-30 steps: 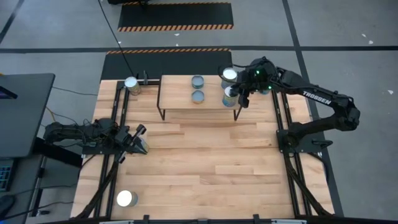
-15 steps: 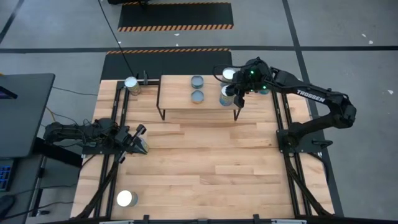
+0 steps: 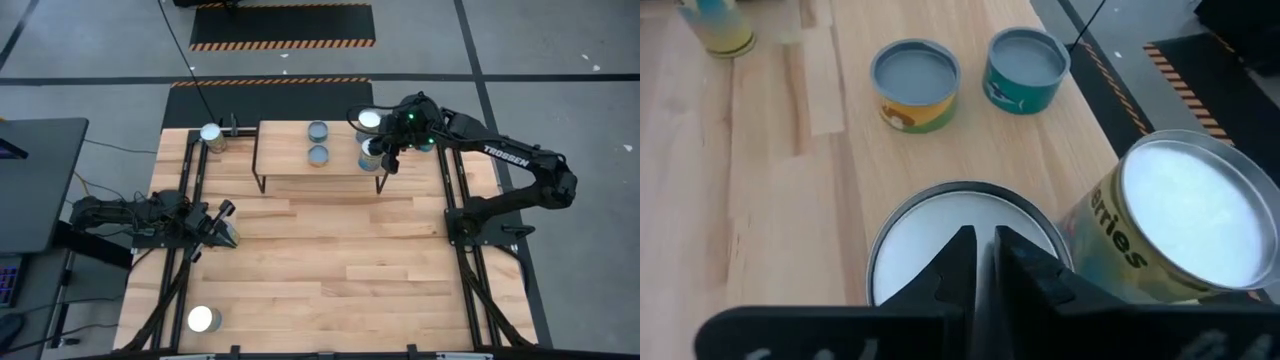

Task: Pick and place cans onto a shelf
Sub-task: Put the big blue canned cherries on the shelf aligned with the other big blue canned cherries, then adjust the small cans on the shelf

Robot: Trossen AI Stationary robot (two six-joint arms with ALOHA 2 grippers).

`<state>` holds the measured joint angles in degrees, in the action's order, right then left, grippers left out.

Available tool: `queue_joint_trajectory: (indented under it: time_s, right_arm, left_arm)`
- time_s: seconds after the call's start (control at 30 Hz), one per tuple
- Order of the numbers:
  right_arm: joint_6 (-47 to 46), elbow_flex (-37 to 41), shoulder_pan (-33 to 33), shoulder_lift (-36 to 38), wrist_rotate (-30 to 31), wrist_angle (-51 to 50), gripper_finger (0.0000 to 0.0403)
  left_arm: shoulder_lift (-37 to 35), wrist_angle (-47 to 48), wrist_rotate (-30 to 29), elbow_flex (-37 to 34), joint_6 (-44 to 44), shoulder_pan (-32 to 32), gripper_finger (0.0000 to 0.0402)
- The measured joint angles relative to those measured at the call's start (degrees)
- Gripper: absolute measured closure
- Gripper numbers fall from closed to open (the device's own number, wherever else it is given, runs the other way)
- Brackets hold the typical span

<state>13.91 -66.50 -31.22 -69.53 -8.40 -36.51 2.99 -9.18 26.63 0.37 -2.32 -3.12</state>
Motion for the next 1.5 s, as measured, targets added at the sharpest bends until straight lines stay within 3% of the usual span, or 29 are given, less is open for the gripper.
queue_joint_trajectory:
  time_s: [0.6, 0.9, 1.23, 1.5]
  right_arm:
    - [1.3, 0.0, -0.1, -2.1, 1.3, 3.9, 0.0356]
    - [1.3, 0.0, 2.3, 2.5, 1.3, 8.5, 0.0364]
    - [-6.6, -0.1, 18.0, 4.0, 0.0, 14.8, 0.0398]
    - [-18.1, -0.1, 30.9, 0.5, 4.4, 17.4, 0.0396]
  left_arm:
    - [0.0, 0.0, 0.0, 0.0, 0.0, 0.0, 0.0374]
    - [0.0, 0.0, 0.0, 0.0, 0.0, 0.0, 0.0374]
    - [0.0, 0.0, 0.0, 0.0, 0.0, 0.0, 0.0374]
    - [0.0, 0.0, 0.0, 0.0, 0.0, 0.0, 0.0374]
